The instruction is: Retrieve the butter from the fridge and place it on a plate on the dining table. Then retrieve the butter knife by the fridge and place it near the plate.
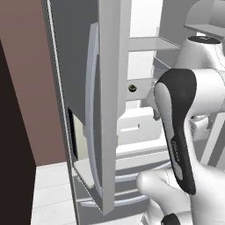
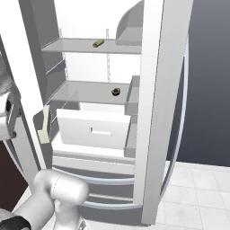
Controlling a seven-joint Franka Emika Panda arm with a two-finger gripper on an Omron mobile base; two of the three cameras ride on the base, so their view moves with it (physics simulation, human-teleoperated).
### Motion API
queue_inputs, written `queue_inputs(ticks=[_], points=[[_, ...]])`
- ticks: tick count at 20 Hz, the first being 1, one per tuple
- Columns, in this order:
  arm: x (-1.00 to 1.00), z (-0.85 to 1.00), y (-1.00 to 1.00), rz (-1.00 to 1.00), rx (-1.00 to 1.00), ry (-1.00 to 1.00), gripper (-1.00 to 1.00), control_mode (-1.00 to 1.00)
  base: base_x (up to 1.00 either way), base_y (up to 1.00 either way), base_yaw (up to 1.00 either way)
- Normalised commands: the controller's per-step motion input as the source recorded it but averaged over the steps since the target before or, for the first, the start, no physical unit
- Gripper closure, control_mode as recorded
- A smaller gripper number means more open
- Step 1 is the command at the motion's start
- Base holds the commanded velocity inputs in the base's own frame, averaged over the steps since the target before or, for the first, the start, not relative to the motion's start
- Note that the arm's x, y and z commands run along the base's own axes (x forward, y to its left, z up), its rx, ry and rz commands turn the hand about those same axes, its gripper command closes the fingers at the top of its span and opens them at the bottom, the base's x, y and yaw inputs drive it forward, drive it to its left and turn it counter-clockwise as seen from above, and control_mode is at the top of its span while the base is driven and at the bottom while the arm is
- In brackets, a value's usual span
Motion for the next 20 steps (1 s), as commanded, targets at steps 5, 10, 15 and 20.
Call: queue_inputs(ticks=[5,10,15,20], points=[[0.38,-0.17,-0.36,0.00,0.42,0.00,-1.00,-1.00,0.00,0.00,0.00],[0.50,-0.27,-0.12,0.01,0.47,0.00,-1.00,-1.00,0.00,0.00,0.00],[0.62,-0.17,-0.01,0.00,0.48,0.00,-1.00,-1.00,0.00,0.00,0.00],[0.53,-0.07,0.00,0.00,0.40,0.00,-1.00,-1.00,0.00,0.00,0.00]])
